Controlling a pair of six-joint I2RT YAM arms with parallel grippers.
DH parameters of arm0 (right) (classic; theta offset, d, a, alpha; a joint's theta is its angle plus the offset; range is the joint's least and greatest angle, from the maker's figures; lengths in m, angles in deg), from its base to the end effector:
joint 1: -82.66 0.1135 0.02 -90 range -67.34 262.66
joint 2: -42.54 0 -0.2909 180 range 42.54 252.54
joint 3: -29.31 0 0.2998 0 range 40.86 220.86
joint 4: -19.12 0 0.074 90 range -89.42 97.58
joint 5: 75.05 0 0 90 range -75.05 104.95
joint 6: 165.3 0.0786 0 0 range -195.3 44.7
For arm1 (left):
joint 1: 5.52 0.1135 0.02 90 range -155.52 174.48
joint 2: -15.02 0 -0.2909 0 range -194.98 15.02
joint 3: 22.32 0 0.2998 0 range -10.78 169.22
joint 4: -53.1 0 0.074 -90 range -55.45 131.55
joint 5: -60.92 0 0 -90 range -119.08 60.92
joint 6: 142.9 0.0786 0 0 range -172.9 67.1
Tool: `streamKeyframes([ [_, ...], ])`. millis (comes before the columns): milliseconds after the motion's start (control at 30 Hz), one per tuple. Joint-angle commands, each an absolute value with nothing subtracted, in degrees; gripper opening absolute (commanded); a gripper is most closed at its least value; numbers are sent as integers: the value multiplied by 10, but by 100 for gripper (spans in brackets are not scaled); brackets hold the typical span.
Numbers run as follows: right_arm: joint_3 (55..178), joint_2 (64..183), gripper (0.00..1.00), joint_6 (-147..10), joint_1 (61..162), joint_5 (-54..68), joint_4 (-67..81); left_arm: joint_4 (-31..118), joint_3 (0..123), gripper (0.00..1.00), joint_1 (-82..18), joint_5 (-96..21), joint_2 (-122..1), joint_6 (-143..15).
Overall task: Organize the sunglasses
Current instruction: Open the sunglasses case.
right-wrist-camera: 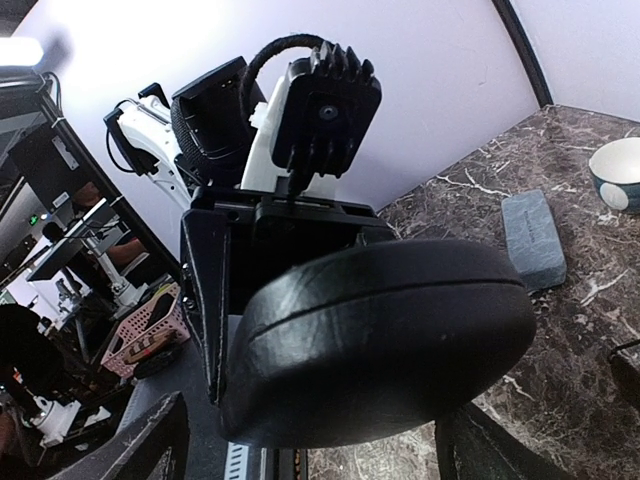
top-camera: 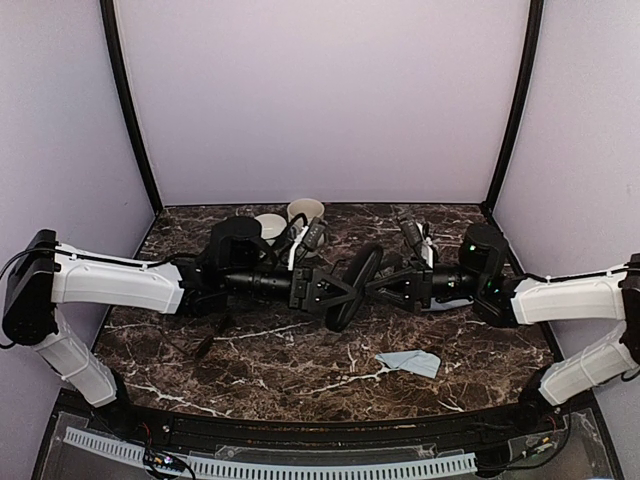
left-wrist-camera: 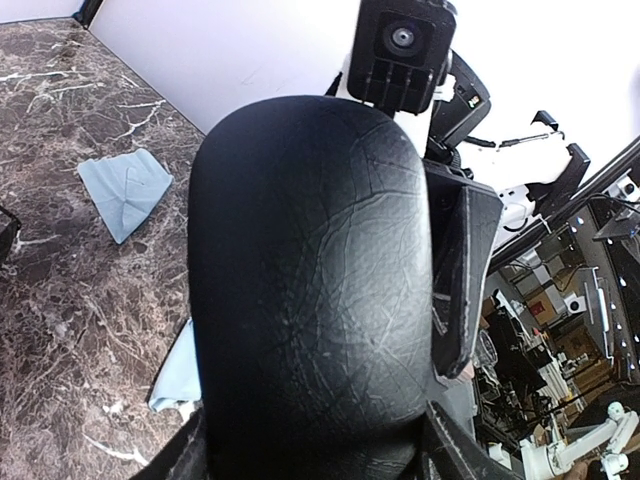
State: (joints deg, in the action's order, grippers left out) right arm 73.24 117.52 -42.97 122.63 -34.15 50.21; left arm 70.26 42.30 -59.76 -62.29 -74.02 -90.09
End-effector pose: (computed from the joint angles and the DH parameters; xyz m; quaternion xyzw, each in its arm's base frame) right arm 0.2124 0.2555 0.2399 -0.3361 0.6220 0.6167 0.3463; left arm 0.2145 -0.3715 0.2628 0.2934 0.6832 -0.6031 0.2887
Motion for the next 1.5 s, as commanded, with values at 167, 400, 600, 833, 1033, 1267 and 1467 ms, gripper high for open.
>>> streamKeyframes([
  [167, 748, 1181, 79, -395, 1234, -347, 549, 742, 421, 0, -599, -640, -726, -905],
  [400, 756, 1190, 74, -388, 1234, -345, 562, 748, 417, 0, -599, -644, -728, -908],
  [600, 760, 1198, 62, -385, 1234, -348, 568, 751, 414, 0, -599, -646, -726, -908],
  [833, 768, 1208, 42, -390, 1223, -338, 538, 784, 399, 0, -600, -668, -727, -901],
  [1033, 765, 1217, 38, -405, 1206, -370, 526, 815, 397, 0, -600, -728, -723, -896],
  [1267, 784, 1231, 37, -452, 1195, -380, 458, 818, 405, 0, -606, -774, -721, -881],
  [1467, 779, 1258, 40, -430, 1162, -352, 436, 809, 401, 0, -609, -773, -707, -867],
])
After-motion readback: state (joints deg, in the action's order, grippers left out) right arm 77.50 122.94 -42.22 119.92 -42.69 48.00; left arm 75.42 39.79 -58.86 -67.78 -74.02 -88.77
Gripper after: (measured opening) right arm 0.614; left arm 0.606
